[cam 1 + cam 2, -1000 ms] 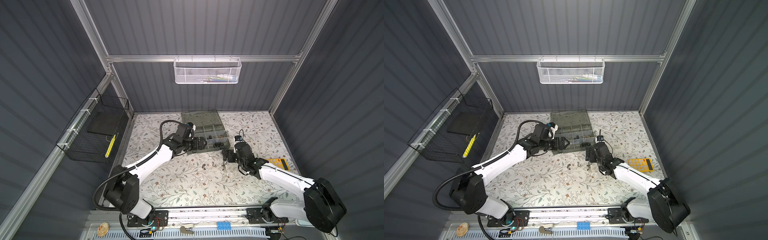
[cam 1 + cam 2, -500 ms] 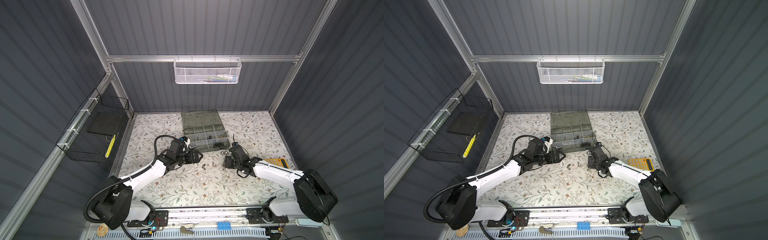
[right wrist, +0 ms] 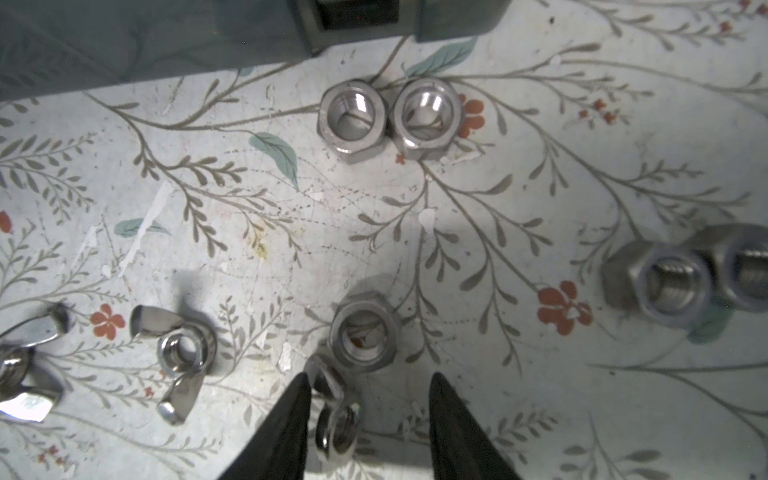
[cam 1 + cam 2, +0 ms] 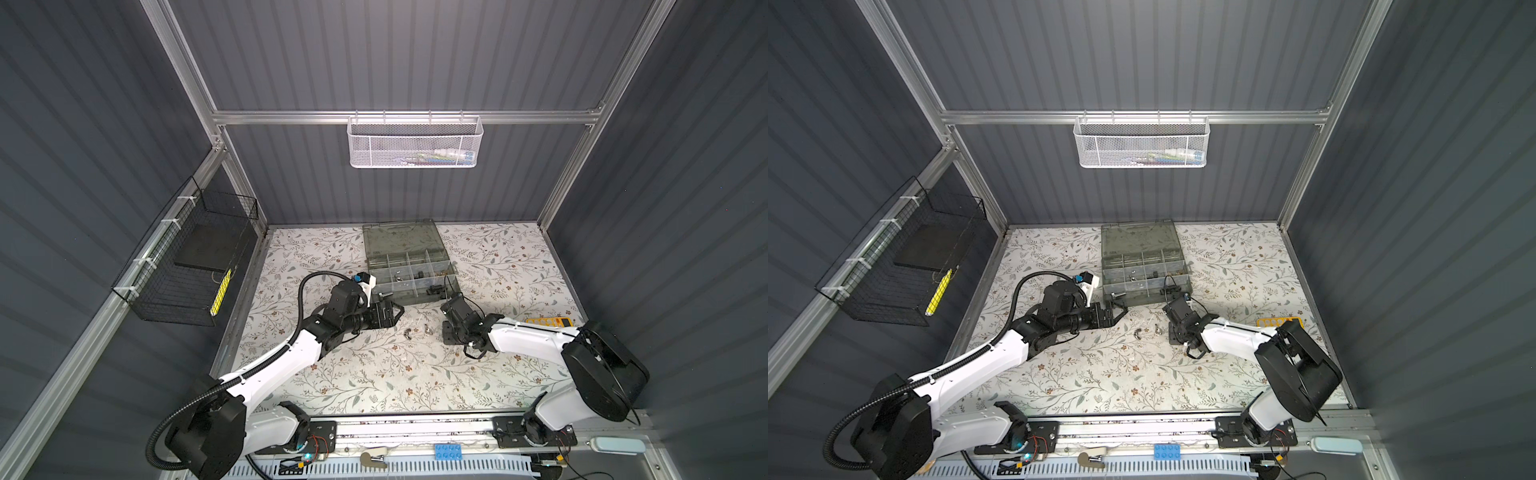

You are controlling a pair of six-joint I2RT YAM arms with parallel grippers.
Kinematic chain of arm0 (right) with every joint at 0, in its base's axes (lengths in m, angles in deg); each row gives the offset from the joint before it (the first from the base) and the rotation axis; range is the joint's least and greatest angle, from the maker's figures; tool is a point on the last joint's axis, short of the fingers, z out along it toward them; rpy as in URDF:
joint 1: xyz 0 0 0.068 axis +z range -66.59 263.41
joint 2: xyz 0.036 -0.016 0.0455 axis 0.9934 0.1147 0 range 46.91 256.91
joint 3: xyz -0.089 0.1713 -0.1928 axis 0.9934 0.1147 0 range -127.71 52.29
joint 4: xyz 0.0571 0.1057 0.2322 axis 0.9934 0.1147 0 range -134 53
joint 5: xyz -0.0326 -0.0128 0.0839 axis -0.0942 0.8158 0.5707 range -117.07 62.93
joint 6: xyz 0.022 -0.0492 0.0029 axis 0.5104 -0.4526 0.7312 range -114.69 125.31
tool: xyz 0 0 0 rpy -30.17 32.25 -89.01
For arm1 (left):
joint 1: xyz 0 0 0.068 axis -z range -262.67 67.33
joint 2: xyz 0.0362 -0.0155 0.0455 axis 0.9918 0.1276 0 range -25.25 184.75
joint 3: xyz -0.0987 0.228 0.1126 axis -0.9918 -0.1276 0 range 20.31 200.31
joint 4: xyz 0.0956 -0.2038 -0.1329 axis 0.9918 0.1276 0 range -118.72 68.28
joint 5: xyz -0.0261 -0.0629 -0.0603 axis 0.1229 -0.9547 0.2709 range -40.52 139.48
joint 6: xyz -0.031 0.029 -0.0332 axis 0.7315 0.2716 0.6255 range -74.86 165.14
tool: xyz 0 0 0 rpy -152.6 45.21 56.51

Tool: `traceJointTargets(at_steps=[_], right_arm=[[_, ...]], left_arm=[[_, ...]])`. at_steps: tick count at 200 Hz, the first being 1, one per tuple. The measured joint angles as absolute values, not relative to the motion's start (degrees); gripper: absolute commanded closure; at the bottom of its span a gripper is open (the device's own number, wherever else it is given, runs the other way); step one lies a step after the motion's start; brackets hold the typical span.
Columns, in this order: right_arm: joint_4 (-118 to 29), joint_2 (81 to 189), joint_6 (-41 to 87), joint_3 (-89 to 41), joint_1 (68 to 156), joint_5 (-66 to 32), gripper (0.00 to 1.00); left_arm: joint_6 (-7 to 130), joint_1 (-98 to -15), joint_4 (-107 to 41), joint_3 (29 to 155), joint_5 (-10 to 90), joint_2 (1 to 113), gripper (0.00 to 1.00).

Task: Sort the screws and nuts into containers
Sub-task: 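Move the left gripper back over the pile while right lowers over silver nuts, then close the right gripper on a silver wing nut in front of the box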

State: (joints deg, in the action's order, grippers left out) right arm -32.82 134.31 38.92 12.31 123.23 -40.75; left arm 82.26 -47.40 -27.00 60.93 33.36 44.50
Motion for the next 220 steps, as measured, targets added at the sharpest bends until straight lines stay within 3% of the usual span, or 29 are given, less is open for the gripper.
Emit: traceJointTargets(at_steps=[130,220], right_arm=[[-33.2,134.6,39.7,11.9,124.4,-41.7,0.91],[-31.7,130.0,39.9,11.6,124.5,-39.9,0.97]], left_arm=[[82.3,-47.4,-26.9,60.6,33.3,44.5,0.0],[82.5,-47.4,-26.4,60.7,33.3,44.5,0.0]])
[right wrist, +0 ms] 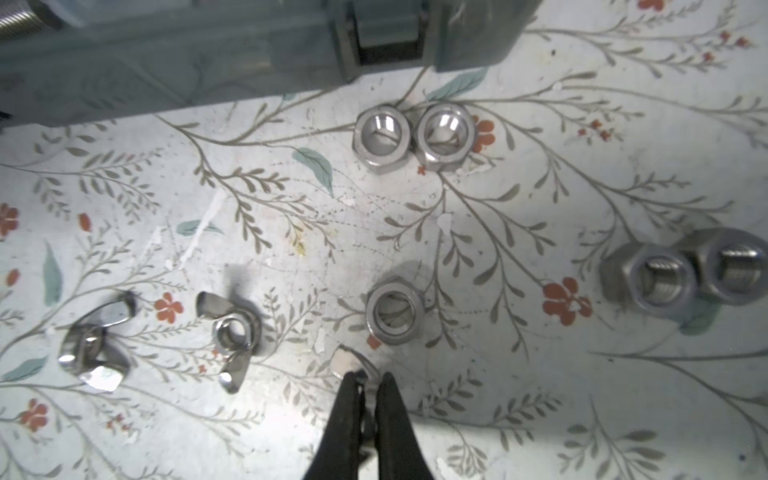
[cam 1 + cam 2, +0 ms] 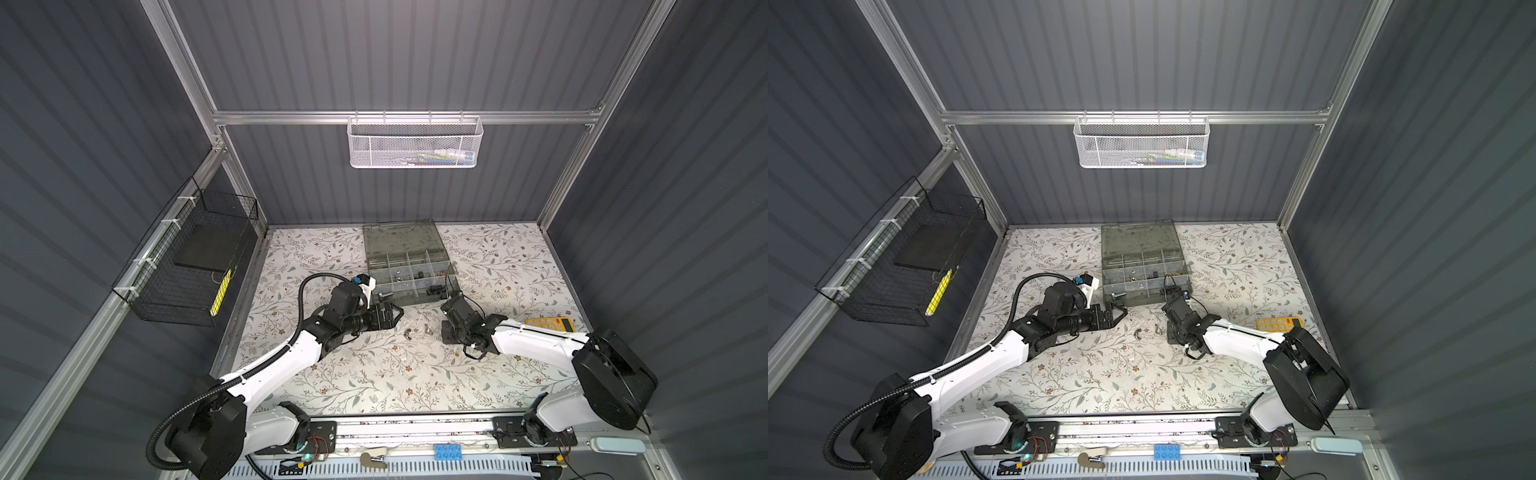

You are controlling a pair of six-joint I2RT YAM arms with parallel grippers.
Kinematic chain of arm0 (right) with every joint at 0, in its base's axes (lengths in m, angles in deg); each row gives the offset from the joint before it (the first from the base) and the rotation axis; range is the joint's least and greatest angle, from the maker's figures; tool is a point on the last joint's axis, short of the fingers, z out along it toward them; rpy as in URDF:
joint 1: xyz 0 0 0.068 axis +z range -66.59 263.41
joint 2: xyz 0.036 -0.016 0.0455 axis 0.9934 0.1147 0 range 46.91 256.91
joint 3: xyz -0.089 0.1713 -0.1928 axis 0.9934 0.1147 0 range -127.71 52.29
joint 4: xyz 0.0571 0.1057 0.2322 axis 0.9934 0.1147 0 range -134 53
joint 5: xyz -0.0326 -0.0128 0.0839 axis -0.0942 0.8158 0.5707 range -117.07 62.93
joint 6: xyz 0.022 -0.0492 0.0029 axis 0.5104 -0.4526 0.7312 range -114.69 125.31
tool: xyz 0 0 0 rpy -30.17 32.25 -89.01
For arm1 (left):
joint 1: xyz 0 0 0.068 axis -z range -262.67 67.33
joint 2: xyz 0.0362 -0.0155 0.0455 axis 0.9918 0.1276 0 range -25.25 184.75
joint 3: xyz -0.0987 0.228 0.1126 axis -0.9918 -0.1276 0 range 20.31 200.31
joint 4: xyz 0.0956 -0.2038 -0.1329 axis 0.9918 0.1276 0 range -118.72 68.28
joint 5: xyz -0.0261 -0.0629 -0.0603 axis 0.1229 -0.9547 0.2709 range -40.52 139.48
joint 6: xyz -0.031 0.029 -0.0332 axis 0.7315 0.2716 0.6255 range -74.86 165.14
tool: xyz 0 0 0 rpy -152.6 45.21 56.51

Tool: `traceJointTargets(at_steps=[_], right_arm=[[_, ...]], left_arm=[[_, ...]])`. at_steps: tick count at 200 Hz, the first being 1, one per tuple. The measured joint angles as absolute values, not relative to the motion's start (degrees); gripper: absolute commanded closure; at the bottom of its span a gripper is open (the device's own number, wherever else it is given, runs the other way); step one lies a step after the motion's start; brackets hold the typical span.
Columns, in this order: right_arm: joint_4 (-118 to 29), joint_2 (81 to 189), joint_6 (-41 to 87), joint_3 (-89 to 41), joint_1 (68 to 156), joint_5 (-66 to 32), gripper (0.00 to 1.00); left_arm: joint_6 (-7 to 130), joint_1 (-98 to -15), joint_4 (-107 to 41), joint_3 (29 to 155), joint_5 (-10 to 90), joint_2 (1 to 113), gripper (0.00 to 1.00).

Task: Sort the screws and nuts into containers
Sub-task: 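Close the right gripper on a silver wing nut in front of the box, then lift the wing nut with the right gripper and drop it into a compartment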

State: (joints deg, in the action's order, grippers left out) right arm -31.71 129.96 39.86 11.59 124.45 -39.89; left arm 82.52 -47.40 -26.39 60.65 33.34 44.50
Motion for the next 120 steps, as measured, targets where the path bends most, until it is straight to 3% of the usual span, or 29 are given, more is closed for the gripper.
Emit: traceJointTargets(at_steps=[77,120], right_arm=[[-34.2,127.7,40.1,3.8,122.4,-30.6,0.97],[-39.2,132.4,42.7,-2.0,119.8,-22.8,0.95]], left_arm=[[83.8,-48.0,-26.0,61.5,32.6,44.5,0.0],[86.1,-50.3,-27.4,61.7,29.8,44.7,0.0]])
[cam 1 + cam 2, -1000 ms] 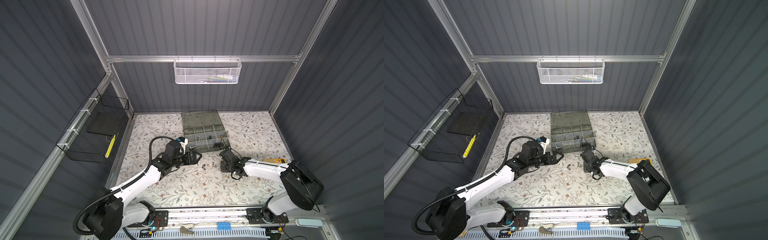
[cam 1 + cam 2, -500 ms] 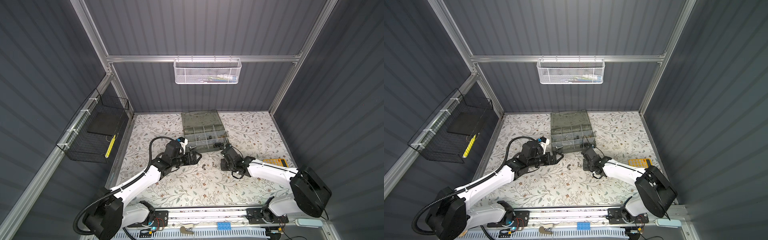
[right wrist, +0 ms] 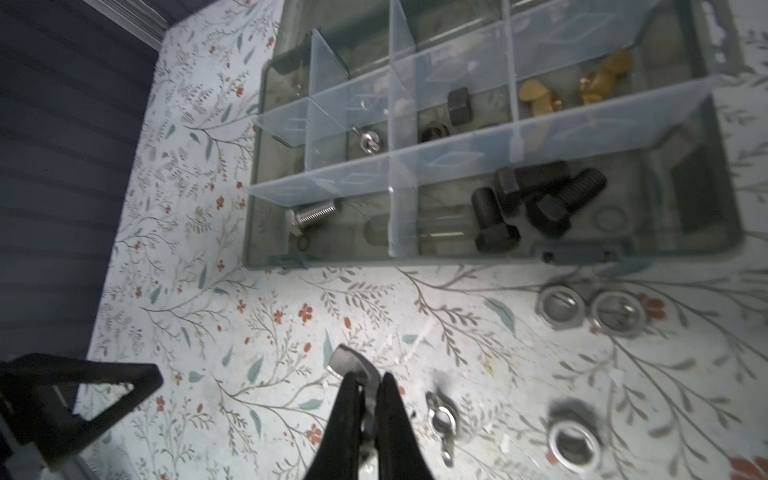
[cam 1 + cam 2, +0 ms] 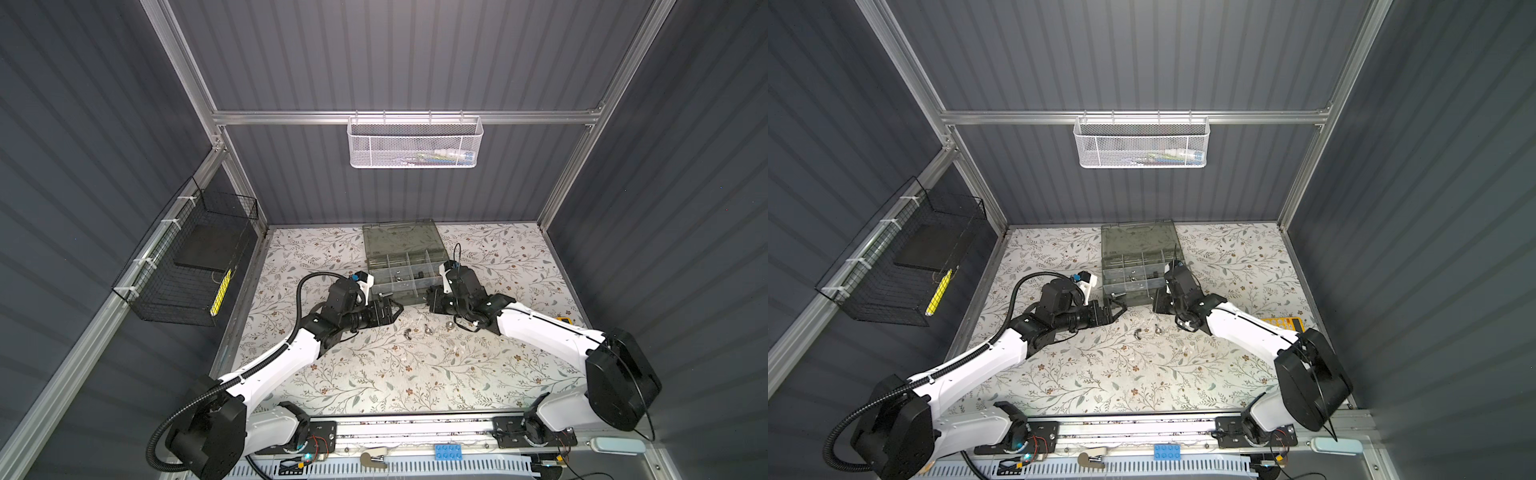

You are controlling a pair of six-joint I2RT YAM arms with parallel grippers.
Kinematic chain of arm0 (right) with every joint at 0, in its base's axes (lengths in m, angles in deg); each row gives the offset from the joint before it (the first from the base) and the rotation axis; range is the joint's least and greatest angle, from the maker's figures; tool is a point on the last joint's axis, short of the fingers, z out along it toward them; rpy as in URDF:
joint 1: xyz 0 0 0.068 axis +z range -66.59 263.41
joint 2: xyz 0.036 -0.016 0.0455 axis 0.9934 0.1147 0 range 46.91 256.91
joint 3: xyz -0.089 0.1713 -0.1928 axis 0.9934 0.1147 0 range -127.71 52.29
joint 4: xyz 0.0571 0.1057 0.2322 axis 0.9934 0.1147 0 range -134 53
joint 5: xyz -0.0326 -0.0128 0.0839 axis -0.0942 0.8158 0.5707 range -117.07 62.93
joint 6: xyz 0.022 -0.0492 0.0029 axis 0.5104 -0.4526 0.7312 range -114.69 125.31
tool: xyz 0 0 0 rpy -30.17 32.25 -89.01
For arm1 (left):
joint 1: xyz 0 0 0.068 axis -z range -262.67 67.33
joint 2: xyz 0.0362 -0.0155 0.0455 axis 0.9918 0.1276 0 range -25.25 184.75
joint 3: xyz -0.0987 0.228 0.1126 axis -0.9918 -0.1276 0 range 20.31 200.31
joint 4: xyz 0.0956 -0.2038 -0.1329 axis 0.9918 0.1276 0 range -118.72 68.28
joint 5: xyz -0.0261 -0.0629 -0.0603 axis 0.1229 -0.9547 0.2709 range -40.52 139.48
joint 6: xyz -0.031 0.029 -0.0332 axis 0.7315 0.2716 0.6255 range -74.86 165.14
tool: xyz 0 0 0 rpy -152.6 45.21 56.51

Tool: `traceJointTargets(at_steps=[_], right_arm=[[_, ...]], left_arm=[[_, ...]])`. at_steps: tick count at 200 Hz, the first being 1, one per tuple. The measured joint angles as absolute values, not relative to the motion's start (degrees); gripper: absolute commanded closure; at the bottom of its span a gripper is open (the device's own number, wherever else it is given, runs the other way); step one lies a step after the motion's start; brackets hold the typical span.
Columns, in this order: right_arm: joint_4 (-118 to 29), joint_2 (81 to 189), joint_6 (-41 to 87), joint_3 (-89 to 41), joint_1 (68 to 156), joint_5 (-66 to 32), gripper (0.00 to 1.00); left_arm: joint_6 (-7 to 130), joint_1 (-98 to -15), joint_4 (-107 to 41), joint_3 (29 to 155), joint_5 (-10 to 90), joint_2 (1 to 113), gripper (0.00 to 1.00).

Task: Sort the screws and nuts into containers
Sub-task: 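Lift the wing nut with the right gripper and drop it into a compartment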

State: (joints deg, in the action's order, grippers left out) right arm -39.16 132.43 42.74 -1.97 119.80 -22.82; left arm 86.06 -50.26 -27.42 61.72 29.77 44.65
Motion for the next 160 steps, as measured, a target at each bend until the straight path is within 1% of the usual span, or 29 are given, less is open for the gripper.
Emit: traceJointTargets(at_steps=[63,99,160], right_arm=[[-45.8,146.5,47.4,-13.9,117.8,-15.0,0.97],[-47.4,153.5,49.4,-19.1,115.8,-12.7,0.97],[-47.7,162.7,50.5,-25.9,113.7,-10.8,0.96]], left_arm=[[91.6,-55.1,-34.3,61.7,24.1,47.4,0.0],[94.3,-57.8,-38.7,60.8,20.9,49.3,0.0],[94.5,-58.6,-38.8,60.7,19.6,50.9,0.0]])
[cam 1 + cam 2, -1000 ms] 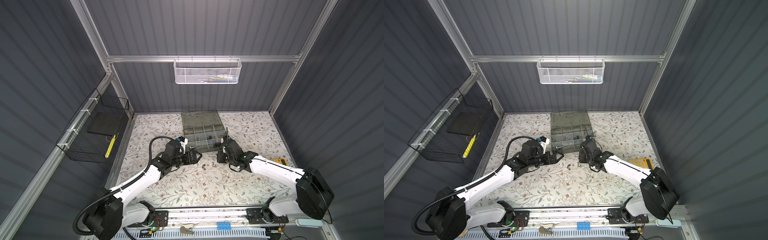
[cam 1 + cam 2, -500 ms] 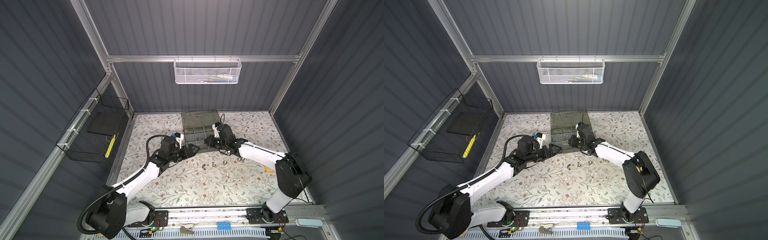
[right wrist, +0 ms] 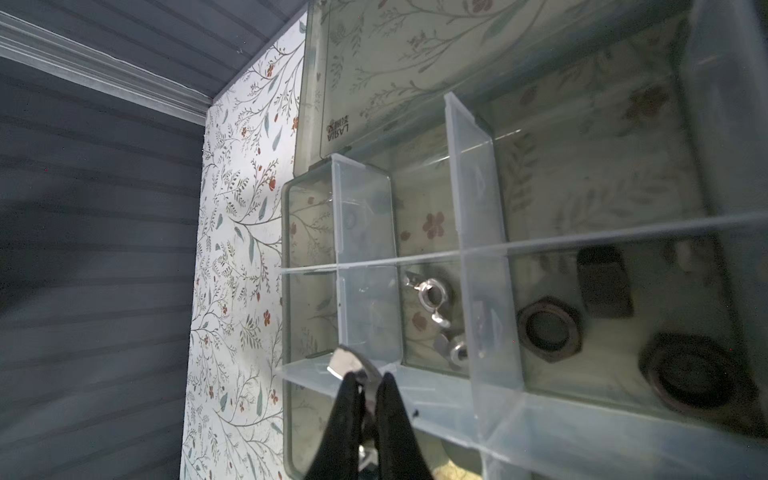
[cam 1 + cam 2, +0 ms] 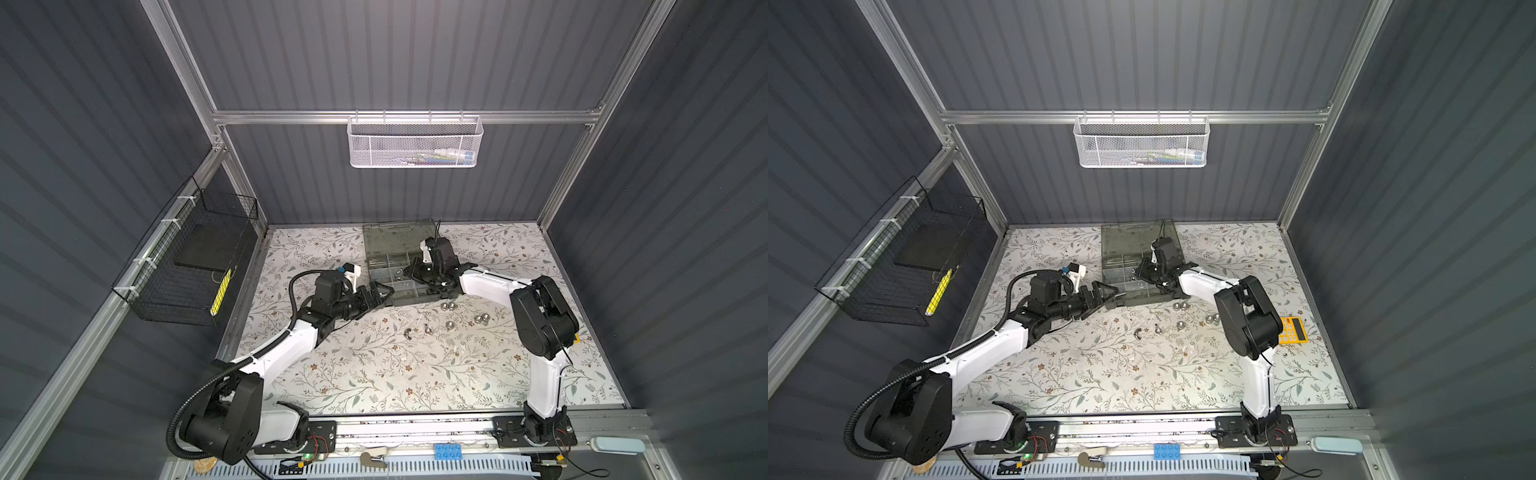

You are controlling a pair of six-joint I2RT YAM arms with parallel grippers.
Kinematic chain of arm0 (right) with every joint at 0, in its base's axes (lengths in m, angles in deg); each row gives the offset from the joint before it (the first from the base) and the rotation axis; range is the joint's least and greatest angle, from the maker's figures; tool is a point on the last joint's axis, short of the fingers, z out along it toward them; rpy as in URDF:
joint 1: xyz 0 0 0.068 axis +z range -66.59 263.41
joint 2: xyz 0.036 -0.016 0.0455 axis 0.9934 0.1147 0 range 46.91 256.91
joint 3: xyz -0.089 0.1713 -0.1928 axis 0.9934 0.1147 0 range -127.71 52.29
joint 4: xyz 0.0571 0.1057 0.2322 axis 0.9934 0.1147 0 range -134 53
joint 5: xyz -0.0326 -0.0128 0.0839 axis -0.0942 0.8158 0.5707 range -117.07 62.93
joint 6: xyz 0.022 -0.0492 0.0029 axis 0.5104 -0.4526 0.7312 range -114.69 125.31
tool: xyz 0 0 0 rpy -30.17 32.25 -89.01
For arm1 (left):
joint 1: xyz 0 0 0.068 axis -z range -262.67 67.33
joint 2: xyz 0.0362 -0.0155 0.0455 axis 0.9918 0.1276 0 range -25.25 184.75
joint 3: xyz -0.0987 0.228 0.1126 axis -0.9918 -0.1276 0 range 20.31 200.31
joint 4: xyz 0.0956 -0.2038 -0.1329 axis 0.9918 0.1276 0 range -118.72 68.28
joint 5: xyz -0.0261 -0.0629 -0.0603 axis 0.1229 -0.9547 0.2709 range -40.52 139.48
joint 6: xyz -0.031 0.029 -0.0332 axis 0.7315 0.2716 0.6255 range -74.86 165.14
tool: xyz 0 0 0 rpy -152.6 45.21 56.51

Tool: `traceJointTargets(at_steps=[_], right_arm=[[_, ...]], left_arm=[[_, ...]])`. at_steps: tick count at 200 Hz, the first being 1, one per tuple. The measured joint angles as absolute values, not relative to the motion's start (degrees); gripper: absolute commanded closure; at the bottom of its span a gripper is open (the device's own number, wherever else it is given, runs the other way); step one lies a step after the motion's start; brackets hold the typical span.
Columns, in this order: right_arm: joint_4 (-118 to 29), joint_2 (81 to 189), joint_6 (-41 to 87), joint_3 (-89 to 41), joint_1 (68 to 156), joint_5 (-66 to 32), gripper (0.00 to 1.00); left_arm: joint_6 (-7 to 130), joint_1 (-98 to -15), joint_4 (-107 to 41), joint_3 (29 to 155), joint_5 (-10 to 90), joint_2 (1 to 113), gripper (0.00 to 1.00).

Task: Sort the screws and nuts into containers
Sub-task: 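Lift the wing nut with the right gripper and drop it into a compartment, then draw the right gripper back while left lowers onto a silver wing nut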

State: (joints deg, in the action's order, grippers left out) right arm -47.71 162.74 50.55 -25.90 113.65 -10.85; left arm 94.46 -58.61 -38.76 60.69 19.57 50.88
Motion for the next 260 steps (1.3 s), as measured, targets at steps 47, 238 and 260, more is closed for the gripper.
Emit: traceJointTargets(at_steps=[47,238,260], right_arm=[[-46.3,166.7,50.5,-29.2,113.6,-10.6,0.9],[-28.9,159.7,48.5,-37.4,113.6,-11.7,0.54],[-28.4,153.3,48.1,-34.3,113.6,-12.6,0.5]], left_arm=[[93.7,-58.6,-38.0,60.7,18.9,53.2,0.0],[84.8,-58.2,-19.9,62.8,17.6,50.9,0.0],[81.5,-57.5,-17.0,64.7,18.6,51.0,0.0]])
